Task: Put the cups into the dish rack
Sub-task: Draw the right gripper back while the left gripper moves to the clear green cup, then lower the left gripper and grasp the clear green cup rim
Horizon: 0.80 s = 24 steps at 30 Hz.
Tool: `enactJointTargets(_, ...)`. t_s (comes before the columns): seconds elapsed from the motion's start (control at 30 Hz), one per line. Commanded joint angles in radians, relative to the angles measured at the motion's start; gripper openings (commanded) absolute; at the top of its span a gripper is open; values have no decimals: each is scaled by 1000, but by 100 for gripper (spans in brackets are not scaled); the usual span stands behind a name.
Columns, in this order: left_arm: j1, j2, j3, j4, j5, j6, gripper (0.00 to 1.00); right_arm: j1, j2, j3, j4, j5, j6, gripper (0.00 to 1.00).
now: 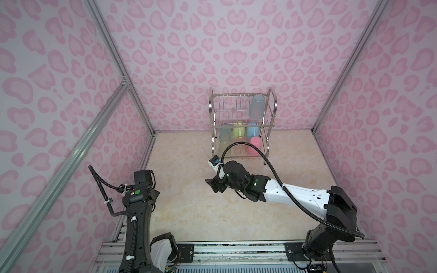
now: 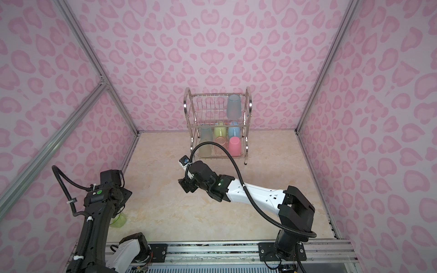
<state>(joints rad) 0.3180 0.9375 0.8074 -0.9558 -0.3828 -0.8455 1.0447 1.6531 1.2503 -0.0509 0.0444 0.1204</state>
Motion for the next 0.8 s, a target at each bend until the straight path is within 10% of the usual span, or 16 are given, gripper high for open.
enactJointTargets(0.0, 20, 17, -10, -21, -23, -37, 74, 2, 10, -2, 9, -4, 7, 84)
enactJointTargets(0.77, 98, 158, -73, 57, 69, -66, 38, 0, 7, -55, 44, 13, 0, 84)
